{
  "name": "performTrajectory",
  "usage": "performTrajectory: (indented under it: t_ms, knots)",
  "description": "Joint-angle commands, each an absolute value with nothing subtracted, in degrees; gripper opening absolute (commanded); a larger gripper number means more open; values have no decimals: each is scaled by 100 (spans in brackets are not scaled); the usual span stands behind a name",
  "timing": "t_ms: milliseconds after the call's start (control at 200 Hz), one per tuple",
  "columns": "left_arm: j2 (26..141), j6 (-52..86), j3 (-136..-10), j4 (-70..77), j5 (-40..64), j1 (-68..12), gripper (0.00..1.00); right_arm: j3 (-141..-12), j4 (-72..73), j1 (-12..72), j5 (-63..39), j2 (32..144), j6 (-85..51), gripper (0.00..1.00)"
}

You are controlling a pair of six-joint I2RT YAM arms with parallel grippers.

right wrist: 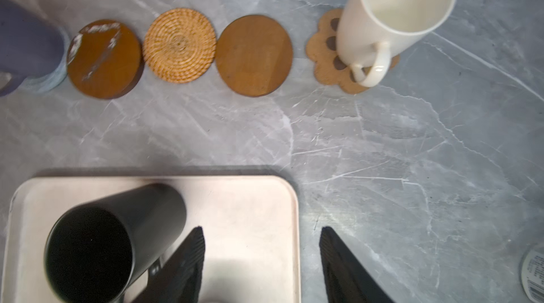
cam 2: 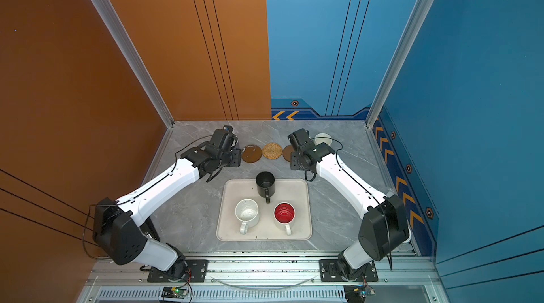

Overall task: Place cups on coasters
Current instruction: Place the cup on the coaster, then pick up the cup from the tray.

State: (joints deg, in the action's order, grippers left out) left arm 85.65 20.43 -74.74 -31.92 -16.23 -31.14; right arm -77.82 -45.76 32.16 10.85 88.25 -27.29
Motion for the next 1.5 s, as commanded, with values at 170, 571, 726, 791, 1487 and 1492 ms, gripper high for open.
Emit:
performTrajectory:
  t_ms: [170,571,726,791,1487,1492]
  knots:
    - [8087,1974,-7116,-3112,-1634,-3041,60,-7912,-4887,4425,836,9408,-2874,58]
    - [7643,1989,-6827,-3114,-1681,-3013,61,-8026,-4425,5013,541,9973,-3023,49]
    - [7593,2002,-6768,-3112,-1671,-3006,61,-8034,-4399,5106,441,10127,-3076,48]
    - [7568,2004,-6759,-3112,-1674,-3006,61,-8016,-4405,5104,448,10156,-3116,47]
    - [7562,1995,-6772,-3114,-1621,-2981,61,-7820,-4594,5251,809,10263,-3452,39]
    - [7561,1995,-6774,-3113,-1615,-2980,61,-7821,-4596,5254,813,10264,-3453,38]
